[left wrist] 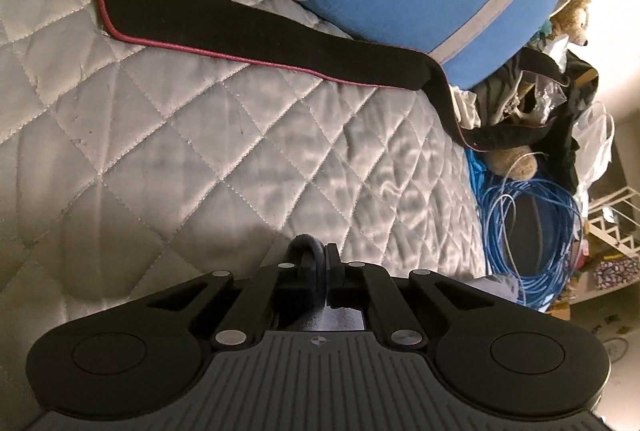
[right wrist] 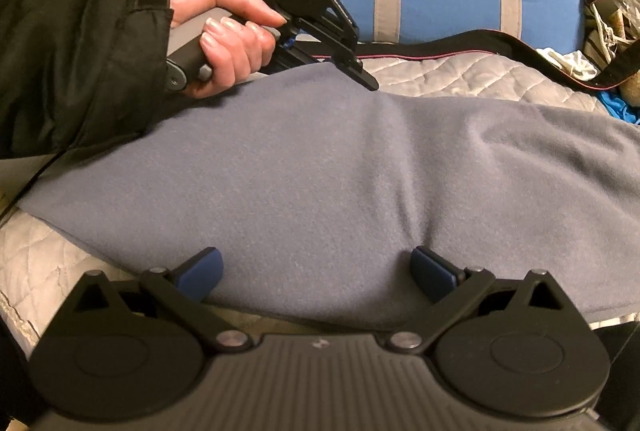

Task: Fold clothes

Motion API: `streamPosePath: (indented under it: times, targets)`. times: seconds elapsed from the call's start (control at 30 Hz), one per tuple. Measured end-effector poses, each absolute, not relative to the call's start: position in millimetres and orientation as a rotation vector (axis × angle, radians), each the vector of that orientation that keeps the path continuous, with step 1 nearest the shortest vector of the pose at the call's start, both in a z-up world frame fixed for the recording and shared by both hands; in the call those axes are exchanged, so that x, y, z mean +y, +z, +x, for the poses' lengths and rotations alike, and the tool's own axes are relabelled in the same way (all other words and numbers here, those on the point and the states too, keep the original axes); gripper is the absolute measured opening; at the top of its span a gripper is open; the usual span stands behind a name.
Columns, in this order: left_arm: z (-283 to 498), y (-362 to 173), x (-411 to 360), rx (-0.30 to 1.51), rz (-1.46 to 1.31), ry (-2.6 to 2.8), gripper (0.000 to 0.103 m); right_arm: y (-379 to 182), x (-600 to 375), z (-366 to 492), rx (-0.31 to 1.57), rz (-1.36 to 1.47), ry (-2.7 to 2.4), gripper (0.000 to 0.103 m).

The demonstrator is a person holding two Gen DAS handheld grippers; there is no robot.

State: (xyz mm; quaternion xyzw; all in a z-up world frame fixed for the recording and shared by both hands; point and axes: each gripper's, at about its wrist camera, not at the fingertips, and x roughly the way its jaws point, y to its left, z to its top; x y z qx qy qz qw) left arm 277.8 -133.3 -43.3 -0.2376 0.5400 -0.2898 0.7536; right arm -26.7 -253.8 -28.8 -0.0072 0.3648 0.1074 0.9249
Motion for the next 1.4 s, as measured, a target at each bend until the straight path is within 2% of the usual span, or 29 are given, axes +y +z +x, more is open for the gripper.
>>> streamPosePath:
  times: [0.13,0.2,0.23,0.3,0.37,0.4,0.47,0.53,0.57,0.6,0.63,0.67,0.9,0.97,1.0,1.07,1.1,1.27,1.4]
  targets:
    - [275,-44,-133,1.185,-0.515,-0.638,0.004,-21,-258,-26,0.749,0.015,0.225,0.102]
    - [273,-43,-134,1.182,-0.512,-0.639,0.004,-12,-268,-24,0.720,0.052,0.212,0.100]
    - [273,-43,-133,1.184,-0.515,-0.639,0.004,-6,-273,-21,0.699,0.055,0.191,0.096]
    - [272,-44,-133,1.185,-0.522,-0.638,0.004,4,-286,-6,0.666,0.054,0.136,0.085]
    - [272,-44,-132,1.186,-0.527,-0.636,0.004,8,-304,21,0.643,0.075,0.072,0.062]
    - [272,-44,-132,1.187,-0.528,-0.634,0.004,8,-313,38,0.643,0.089,0.051,0.056]
    - [272,-44,-132,1.187,-0.531,-0.630,0.004,7,-326,69,0.653,0.096,0.031,0.038]
    - [271,-44,-132,1.186,-0.530,-0.627,0.004,-1,-335,97,0.675,0.089,0.019,0.029]
    - [271,-44,-132,1.184,-0.529,-0.626,0.004,-7,-339,108,0.697,0.083,0.008,0.027]
    - [271,-43,-131,1.183,-0.527,-0.626,0.004,-16,-343,117,0.734,0.078,-0.014,0.035]
    - [271,-43,-131,1.182,-0.528,-0.625,0.004,-25,-347,123,0.759,0.079,-0.040,0.017]
    - [271,-43,-130,1.181,-0.530,-0.625,0.004,-29,-352,123,0.761,0.086,-0.071,0.014]
    - [274,-44,-130,1.181,-0.524,-0.639,0.004,-29,-376,106,0.732,0.120,-0.285,0.014]
    - [275,-45,-130,1.184,-0.524,-0.645,0.004,-26,-380,103,0.721,0.129,-0.302,0.017]
    - [276,-46,-129,1.189,-0.528,-0.651,0.004,-23,-379,100,0.714,0.139,-0.291,0.022]
    - [280,-50,-126,1.213,-0.555,-0.670,0.006,-16,-373,91,0.699,0.163,-0.237,0.048]
    - [283,-52,-125,1.224,-0.571,-0.679,0.006,-11,-365,83,0.689,0.165,-0.188,0.051]
    - [293,-67,-115,1.260,-0.651,-0.742,0.006,-2,-306,35,0.706,0.132,0.083,0.053]
    - [299,-69,-113,1.280,-0.661,-0.775,0.006,-24,-269,12,0.756,0.039,0.185,0.051]
